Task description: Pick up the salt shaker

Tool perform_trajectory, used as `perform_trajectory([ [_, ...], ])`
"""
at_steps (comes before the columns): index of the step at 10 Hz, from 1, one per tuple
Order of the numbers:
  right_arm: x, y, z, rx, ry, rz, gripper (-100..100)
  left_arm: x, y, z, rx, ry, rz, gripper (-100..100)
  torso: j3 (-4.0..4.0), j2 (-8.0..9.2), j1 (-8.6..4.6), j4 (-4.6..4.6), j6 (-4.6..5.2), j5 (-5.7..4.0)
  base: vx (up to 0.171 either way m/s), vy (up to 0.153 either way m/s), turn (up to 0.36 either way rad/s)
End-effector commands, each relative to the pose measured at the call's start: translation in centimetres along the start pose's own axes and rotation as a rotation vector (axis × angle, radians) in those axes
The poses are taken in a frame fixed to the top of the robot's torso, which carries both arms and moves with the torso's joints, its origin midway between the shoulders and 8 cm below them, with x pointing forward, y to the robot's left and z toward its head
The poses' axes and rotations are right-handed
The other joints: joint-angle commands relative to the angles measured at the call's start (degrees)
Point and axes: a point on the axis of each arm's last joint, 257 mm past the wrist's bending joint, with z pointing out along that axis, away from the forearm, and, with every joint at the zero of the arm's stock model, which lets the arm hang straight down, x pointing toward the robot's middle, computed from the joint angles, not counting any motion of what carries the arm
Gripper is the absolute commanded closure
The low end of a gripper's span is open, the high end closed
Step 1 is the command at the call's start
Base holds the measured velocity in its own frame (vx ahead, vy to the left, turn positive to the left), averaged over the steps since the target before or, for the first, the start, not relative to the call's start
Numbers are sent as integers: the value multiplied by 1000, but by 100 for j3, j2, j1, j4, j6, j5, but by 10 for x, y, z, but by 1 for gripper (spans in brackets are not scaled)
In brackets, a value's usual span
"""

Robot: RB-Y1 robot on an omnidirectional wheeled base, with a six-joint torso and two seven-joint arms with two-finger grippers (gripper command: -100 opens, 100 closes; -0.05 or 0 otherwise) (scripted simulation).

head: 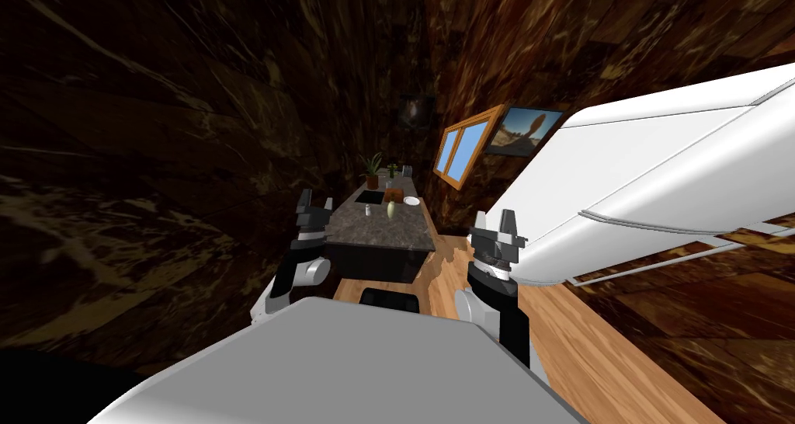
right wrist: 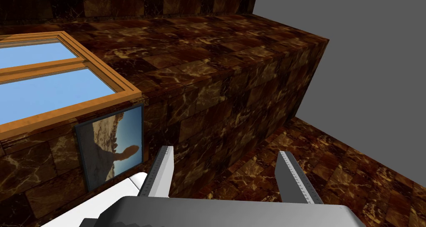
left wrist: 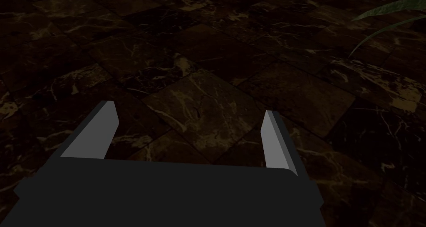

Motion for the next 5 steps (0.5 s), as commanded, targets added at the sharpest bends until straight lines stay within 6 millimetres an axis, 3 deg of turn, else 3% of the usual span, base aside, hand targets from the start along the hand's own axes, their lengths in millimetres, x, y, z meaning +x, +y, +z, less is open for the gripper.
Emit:
perform_trajectory([
  [1,0,0,0,0,0,0,0,-7,15,2,-17,-12,-15,-100,0,0,0,0,0,0,-20,-50,-20],
  [5,0,0,0,0,0,0,0,-27,39,8,-41,-47,-44,-100,0,0,15,0,0,4,-26,-50,-18],
])
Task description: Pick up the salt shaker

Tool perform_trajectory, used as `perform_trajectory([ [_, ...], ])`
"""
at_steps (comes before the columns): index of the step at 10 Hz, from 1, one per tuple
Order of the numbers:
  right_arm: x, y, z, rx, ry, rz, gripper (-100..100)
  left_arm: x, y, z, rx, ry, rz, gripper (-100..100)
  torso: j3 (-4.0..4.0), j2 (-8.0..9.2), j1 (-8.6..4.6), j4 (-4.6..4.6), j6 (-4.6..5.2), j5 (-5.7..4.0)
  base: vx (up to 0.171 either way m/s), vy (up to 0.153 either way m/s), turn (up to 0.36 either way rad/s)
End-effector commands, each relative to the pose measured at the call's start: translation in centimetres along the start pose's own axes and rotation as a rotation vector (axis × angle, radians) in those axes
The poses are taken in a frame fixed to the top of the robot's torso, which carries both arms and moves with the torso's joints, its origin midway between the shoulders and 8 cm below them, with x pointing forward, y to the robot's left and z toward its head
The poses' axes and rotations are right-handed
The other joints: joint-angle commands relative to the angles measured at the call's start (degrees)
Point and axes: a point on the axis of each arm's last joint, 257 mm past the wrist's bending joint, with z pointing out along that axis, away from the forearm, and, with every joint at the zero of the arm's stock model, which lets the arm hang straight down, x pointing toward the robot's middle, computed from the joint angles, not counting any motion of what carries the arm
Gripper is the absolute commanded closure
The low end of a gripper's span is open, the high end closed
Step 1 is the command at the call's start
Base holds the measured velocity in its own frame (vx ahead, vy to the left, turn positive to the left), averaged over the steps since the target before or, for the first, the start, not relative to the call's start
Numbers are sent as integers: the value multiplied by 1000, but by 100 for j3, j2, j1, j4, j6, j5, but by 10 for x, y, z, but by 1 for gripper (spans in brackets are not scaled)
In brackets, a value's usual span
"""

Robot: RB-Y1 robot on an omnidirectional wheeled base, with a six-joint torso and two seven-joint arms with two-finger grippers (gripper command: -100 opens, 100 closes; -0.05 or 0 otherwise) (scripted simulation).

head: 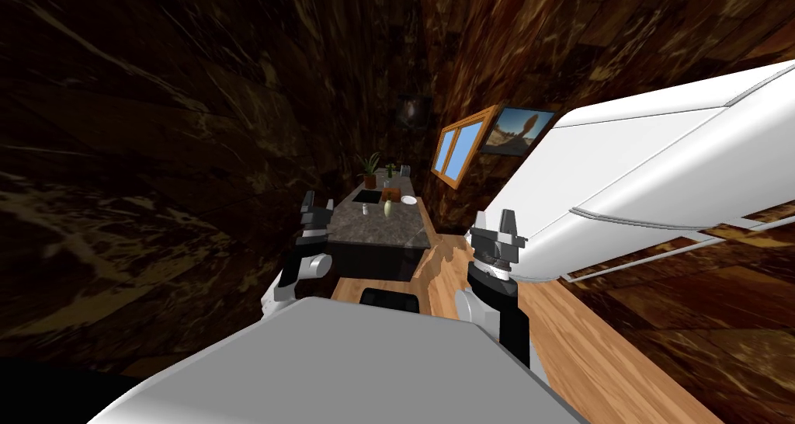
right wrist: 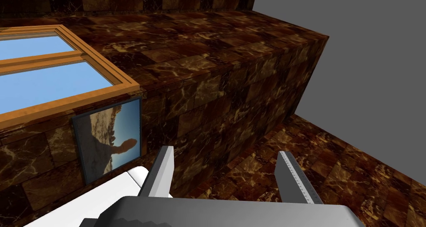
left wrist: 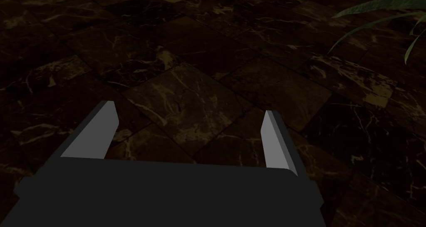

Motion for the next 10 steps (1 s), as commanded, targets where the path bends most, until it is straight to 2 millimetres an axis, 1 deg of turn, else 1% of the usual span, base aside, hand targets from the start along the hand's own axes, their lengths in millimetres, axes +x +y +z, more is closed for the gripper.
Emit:
perform_trajectory([
  [1,0,0,0,0,0,0,0,-8,13,1,-21,-14,-6,-100,0,0,0,0,0,0,-22,-58,-8],
  [2,0,0,0,0,0,0,0,-18,19,7,-20,-35,-24,-100,-1,-1,3,0,-1,0,-32,-61,-29],
  [3,0,0,0,0,0,0,0,-21,27,4,-37,-40,-21,-100,0,1,3,0,0,0,-23,-53,-12],
  [4,0,0,0,0,0,0,0,-32,32,11,-32,-64,-42,-100,0,-1,5,0,-1,0,-11,-62,-25],
  [5,0,0,0,0,0,0,0,-36,41,7,-52,-70,-38,-100,-3,-5,2,-1,0,0,-9,-52,-15],
  [6,0,0,0,0,0,0,0,-46,40,17,-33,-93,-62,-100,-3,-6,5,-1,-1,0,-18,-56,-35],
  [7,0,0,0,0,0,0,0,-51,55,11,-65,-104,-57,-100,-3,-5,5,-1,0,0,-22,-52,-20],
  [8,0,0,0,0,0,0,0,-62,53,22,-43,-130,-83,-100,-1,-2,6,-1,-2,1,-25,-72,-38],
  [9,0,0,0,0,0,0,0,-67,66,16,-72,-140,-78,-100,-1,-2,0,0,0,-1,-20,-63,-19],
  [10,0,0,0,0,0,0,0,-68,69,14,-78,-142,-77,-100,-1,-2,1,-1,-1,0,-6,-26,5],
])
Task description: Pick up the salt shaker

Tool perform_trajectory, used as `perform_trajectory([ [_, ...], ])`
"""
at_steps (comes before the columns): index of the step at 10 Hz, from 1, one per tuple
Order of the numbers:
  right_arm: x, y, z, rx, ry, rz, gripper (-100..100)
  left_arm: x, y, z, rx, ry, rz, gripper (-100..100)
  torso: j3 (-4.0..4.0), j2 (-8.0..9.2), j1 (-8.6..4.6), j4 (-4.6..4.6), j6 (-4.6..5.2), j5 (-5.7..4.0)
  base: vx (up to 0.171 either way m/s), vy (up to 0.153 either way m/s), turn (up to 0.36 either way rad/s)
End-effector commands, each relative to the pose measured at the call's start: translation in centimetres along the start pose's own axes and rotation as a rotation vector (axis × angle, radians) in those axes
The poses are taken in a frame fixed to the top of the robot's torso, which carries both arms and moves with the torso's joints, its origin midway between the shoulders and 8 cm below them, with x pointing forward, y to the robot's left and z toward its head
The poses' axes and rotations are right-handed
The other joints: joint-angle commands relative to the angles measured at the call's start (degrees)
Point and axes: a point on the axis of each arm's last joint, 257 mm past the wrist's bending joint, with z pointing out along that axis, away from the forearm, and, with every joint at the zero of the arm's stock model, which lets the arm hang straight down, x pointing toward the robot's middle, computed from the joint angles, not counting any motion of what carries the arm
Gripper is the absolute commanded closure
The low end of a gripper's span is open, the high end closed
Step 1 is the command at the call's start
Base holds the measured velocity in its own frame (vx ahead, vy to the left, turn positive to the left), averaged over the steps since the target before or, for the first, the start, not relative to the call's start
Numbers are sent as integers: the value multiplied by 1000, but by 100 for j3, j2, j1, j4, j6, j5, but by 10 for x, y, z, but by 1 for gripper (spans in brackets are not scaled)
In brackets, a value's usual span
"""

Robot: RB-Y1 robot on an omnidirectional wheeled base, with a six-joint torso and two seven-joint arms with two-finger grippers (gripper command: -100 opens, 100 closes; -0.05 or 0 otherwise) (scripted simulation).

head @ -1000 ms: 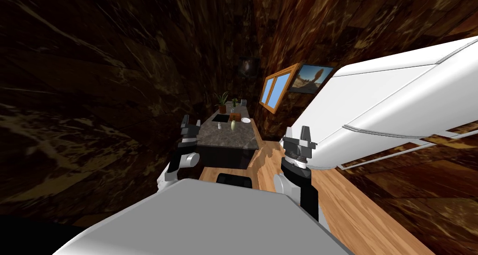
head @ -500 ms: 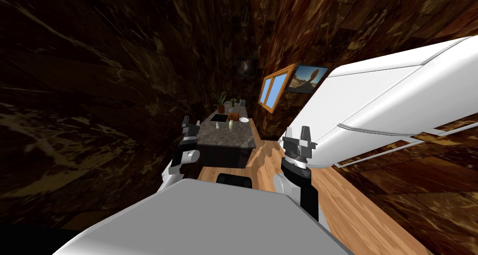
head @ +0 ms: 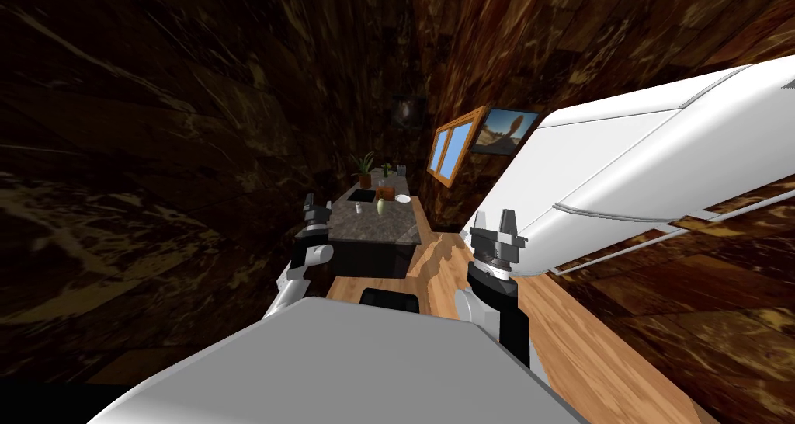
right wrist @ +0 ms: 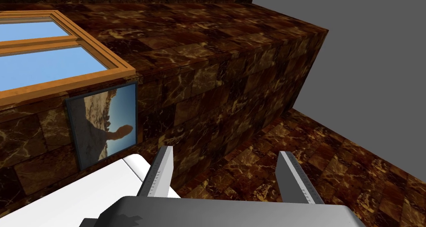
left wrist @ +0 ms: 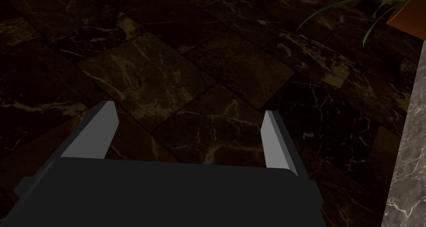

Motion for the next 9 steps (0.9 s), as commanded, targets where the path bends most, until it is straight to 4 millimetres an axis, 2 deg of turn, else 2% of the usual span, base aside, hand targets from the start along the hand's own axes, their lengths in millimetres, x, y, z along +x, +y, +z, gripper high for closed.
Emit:
perform_trajectory([
  [1,0,0,0,0,0,0,0,-16,5,8,3,-37,-27,-100,0,0,0,0,0,0,-9,-40,-50],
  [2,0,0,0,0,0,0,0,-21,14,5,-17,-46,-22,-100,-1,-1,-2,0,1,0,-11,-45,-22],
  [3,0,0,0,0,0,0,0,-31,10,17,8,-75,-56,-100,0,0,-3,0,0,0,-5,-71,-45],
  [4,0,0,0,0,0,0,0,-39,24,12,-23,-90,-49,-100,-2,-3,-12,0,2,-2,-7,-61,-25],
  [5,0,0,0,0,0,0,0,-49,21,24,2,-122,-85,-100,-1,-1,-10,-1,0,-2,-14,-70,-61],
  [7,0,0,0,0,0,0,0,-58,37,17,-33,-140,-77,-100,0,1,-11,0,0,-2,-9,-44,-7],
  [8,0,0,0,0,0,0,0,-69,34,29,-9,-175,-115,-100,0,0,1,0,-1,0,-8,-47,-54],
  [9,0,0,0,0,0,0,0,-73,41,26,-25,-184,-112,-100,0,0,-4,0,1,-1,2,-46,-31],
])
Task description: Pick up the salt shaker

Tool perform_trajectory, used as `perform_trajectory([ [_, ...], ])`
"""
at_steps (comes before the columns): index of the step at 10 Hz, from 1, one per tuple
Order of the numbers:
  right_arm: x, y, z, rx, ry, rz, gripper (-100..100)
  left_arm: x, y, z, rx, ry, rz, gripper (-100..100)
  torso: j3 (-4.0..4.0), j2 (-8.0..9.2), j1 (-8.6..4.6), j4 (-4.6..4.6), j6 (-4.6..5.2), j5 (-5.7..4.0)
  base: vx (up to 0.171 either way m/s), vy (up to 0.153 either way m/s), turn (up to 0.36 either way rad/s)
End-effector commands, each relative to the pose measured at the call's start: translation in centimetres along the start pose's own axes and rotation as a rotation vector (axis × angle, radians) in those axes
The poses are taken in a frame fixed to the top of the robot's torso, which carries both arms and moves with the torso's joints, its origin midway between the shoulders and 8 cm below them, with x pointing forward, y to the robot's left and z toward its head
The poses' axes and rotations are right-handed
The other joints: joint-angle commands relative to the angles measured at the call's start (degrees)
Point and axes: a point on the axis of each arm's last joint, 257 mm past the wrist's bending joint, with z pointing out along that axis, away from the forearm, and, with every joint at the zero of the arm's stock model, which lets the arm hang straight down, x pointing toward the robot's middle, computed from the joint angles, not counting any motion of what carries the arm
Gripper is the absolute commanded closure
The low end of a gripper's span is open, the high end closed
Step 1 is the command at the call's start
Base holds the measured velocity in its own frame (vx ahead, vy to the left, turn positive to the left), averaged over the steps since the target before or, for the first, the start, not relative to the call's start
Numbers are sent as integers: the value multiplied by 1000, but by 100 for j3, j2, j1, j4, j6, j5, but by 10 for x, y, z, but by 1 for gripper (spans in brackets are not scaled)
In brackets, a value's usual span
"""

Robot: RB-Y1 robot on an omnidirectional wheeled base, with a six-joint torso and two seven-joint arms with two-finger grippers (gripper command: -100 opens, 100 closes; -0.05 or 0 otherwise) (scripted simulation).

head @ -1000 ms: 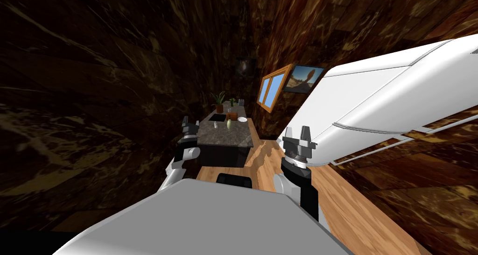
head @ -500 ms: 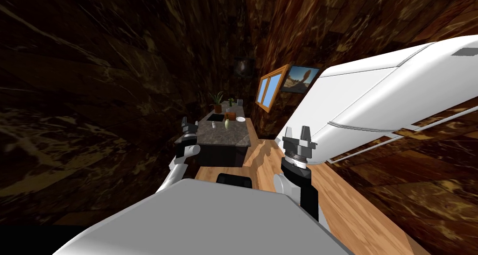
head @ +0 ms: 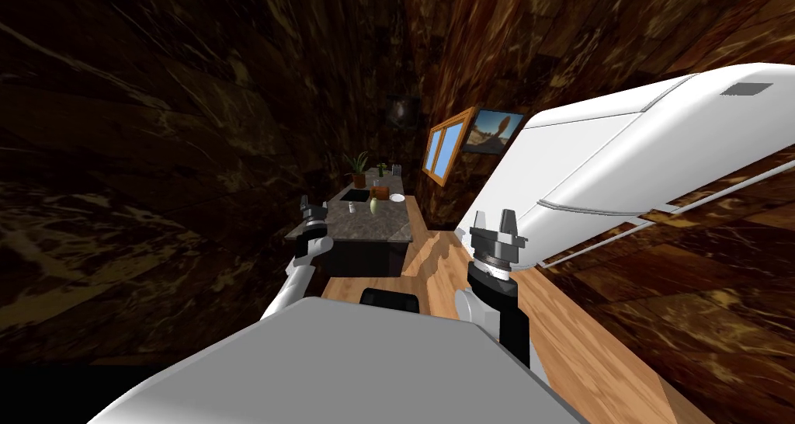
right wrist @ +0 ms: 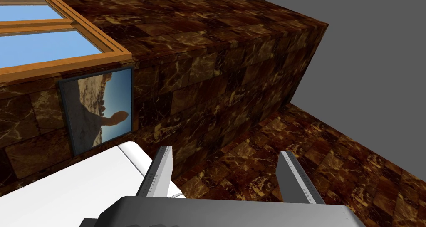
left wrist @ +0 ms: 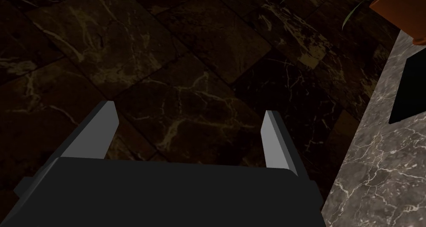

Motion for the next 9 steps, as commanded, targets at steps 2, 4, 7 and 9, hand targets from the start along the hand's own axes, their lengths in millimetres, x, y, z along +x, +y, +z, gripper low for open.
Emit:
perform_trajectory([
  [2,0,0,0,0,0,0,0,-20,9,11,-2,-58,-40,-100,-1,-1,7,-1,-1,2,2,-36,-23],
  [4,0,0,0,0,0,0,0,-38,14,18,0,-110,-76,-100,0,1,-1,0,-1,0,-1,-61,-52],
  [7,0,0,0,0,0,0,0,-54,22,25,1,-164,-117,-100,0,0,6,0,-1,1,2,-39,-27],
  [9,0,0,0,0,0,0,0,-62,36,20,-27,-183,-110,-100,-1,-1,2,-1,-1,0,5,-31,-16],
])
